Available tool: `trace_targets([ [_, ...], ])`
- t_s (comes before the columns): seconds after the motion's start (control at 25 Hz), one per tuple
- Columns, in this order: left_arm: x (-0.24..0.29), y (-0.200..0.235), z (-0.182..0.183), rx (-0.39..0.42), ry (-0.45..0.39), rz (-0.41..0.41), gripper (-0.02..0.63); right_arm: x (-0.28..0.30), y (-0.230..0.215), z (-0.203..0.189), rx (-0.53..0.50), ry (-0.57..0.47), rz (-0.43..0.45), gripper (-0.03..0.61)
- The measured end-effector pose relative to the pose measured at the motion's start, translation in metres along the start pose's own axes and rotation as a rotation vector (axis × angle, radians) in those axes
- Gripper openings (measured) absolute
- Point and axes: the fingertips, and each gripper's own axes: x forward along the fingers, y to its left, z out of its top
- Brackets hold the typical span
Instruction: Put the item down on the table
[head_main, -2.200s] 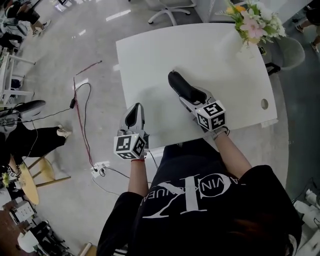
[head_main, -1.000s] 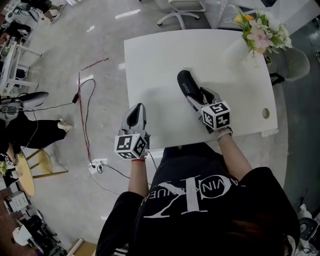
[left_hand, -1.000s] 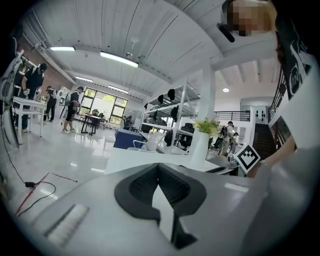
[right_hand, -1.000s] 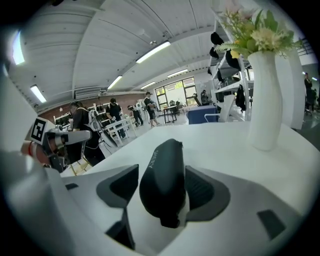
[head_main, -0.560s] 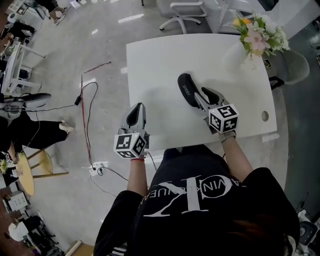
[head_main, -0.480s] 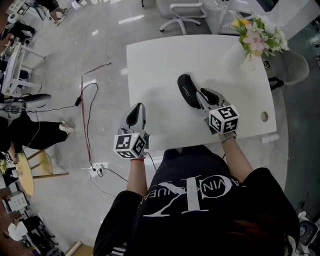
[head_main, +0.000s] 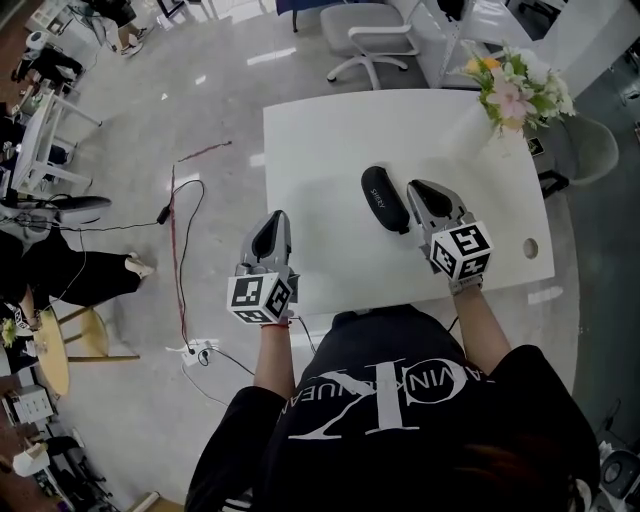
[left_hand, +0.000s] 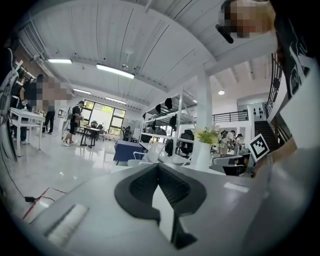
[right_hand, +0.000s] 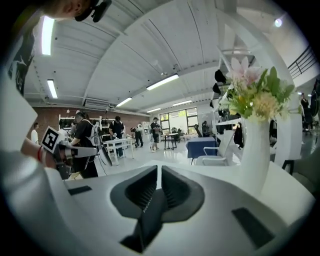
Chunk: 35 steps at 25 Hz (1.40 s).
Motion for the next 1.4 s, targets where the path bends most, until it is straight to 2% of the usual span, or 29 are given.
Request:
trace_targets([
  [0.64,0.007,0.007,0.051,0.062,-0.112,0.02,0.011,0.0,0.003,0.051,-0.053,-0.117,0.009,0.031],
  [1.4,-0.006,0.011,0.094,0.126,-0.198,0.053,0.011,-0.013,0.01,0.097,-0.104,-0.226,0.012,0.031],
])
